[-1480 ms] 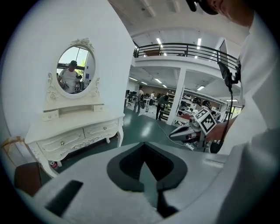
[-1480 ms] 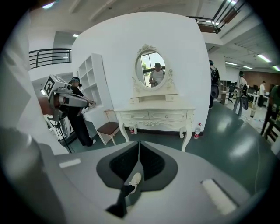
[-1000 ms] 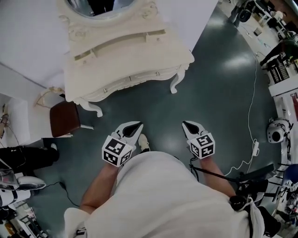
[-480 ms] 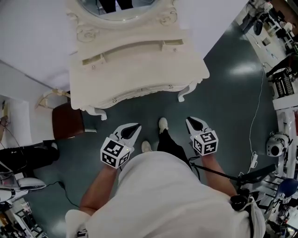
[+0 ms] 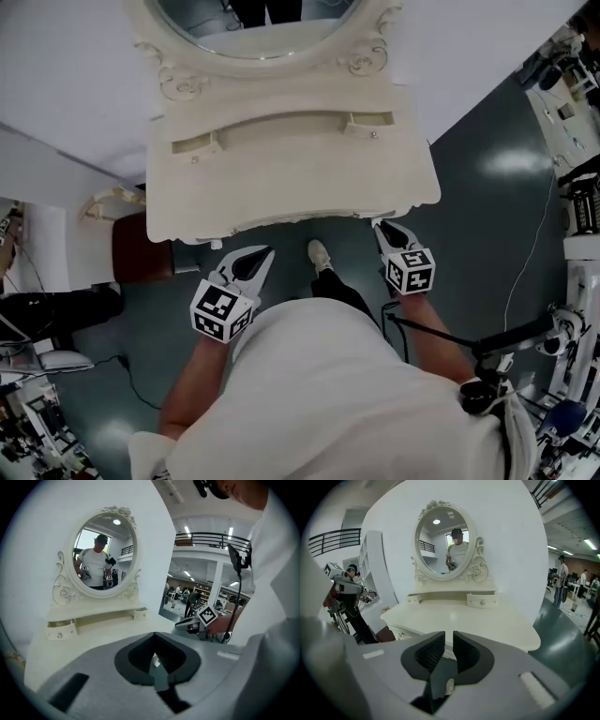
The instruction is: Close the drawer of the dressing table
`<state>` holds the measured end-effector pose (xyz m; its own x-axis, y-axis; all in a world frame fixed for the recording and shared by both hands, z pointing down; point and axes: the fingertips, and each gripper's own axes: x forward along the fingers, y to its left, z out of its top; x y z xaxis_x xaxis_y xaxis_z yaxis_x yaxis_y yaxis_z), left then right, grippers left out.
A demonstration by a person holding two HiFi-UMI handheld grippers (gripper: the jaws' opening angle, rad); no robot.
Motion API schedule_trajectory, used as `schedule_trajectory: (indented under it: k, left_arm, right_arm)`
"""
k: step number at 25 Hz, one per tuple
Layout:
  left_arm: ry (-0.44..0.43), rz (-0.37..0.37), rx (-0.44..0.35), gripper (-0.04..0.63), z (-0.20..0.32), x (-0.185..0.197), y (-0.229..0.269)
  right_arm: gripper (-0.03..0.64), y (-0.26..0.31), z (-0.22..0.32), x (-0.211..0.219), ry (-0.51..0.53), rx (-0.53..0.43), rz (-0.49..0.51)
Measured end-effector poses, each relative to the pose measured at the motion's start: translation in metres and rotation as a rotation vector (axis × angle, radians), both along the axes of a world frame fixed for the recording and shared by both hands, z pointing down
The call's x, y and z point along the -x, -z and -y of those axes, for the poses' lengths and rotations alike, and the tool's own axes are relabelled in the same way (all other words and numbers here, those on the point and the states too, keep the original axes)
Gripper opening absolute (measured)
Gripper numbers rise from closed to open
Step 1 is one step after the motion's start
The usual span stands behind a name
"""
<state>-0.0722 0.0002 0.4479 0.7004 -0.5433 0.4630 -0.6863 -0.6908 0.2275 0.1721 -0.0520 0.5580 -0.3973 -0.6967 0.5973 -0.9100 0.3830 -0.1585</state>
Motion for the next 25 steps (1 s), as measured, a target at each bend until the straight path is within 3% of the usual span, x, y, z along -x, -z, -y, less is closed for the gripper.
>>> schedule_trajectory:
  k: [12, 25]
  left_arm:
    - [0.106, 0.061, 0.015, 0.003, 0.103, -0.024, 0.004]
    - [0.195, 0.074, 0.033, 0.003, 0.146, -0.017, -0.003]
  right_arm:
    - [0.104, -0.056, 0.160, -0.032, -0.020, 0.075, 0.051]
    - [0.150, -0.095, 0.267, -0.046, -0.072, 0.091, 0.047]
